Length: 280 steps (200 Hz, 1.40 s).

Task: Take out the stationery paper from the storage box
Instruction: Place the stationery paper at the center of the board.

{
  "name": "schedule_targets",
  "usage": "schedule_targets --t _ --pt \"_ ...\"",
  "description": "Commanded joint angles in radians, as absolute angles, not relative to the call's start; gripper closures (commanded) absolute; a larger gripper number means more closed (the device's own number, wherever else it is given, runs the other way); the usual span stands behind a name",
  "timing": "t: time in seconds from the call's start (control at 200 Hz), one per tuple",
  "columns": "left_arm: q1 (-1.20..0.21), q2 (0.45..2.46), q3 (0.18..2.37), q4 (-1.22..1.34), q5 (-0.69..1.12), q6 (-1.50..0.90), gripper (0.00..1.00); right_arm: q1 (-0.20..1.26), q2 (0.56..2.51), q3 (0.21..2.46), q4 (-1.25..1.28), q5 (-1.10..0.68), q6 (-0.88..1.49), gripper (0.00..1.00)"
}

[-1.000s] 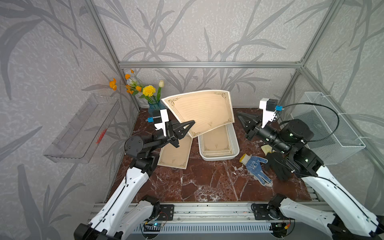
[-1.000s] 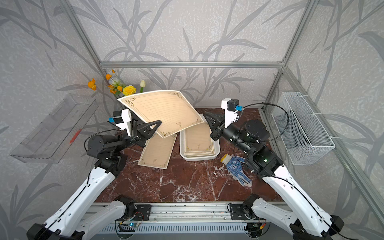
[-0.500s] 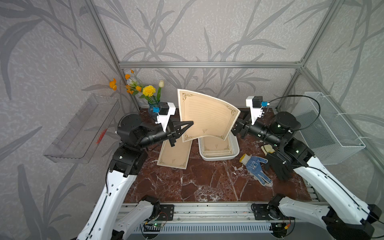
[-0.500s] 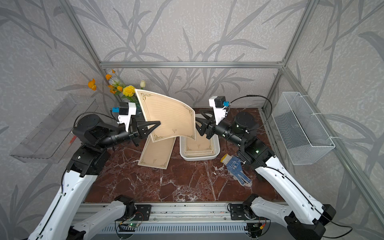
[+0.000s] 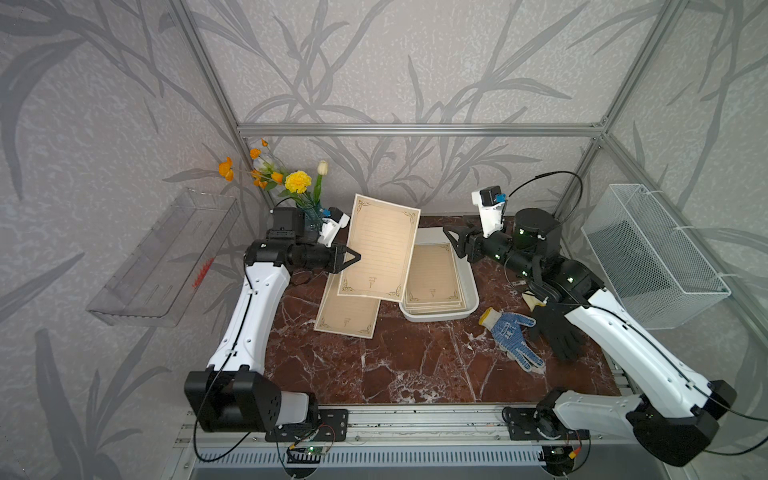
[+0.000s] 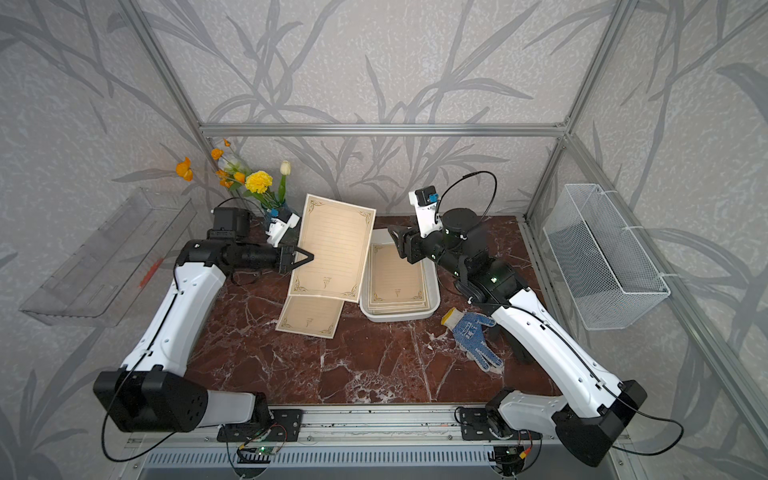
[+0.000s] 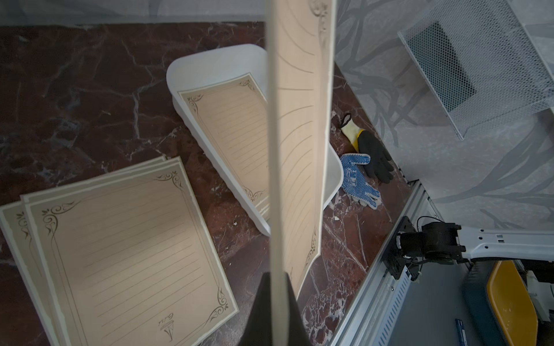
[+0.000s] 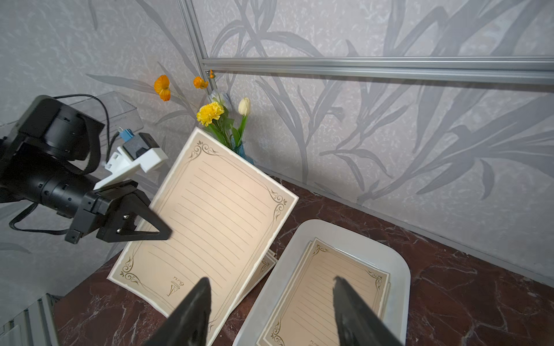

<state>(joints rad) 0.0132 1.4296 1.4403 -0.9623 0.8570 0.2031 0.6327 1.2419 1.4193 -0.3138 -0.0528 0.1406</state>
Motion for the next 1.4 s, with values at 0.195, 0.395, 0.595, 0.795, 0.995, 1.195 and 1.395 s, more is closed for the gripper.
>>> schedule_targets --t 0.195,0.395,0.595,0.795,0.995,1.195,1.395 --pt "0.083 1.644 1.506 -1.162 0.795 0.293 1.0 0.629 1.224 1.425 -0.353 -0.042 0.095 0.36" --pt "0.087 1.799 1.579 -1.274 0.893 0.401 1.0 0.629 1.213 1.407 -0.37 -0.041 0.084 0.36" --pt "0.087 1.895 1.655 -1.371 0.931 0.448 1.0 0.63 1.198 1.386 -0.372 -0.054 0.084 0.36" --pt "0.097 1.889 1.618 -1.341 0.94 0.434 1.0 0.629 1.195 1.372 -0.373 -0.057 0.084 0.36" --pt "0.152 1.932 1.576 -1.289 0.864 0.346 1.0 0.629 1.203 1.373 -0.37 -0.066 0.089 0.36" --pt "0.16 1.984 1.566 -1.27 0.815 0.323 0.99 0.63 1.21 1.374 -0.378 -0.063 0.089 0.36" --pt "0.161 2.045 1.577 -1.27 0.746 0.316 0.97 0.63 1.213 1.374 -0.383 -0.064 0.091 0.36"
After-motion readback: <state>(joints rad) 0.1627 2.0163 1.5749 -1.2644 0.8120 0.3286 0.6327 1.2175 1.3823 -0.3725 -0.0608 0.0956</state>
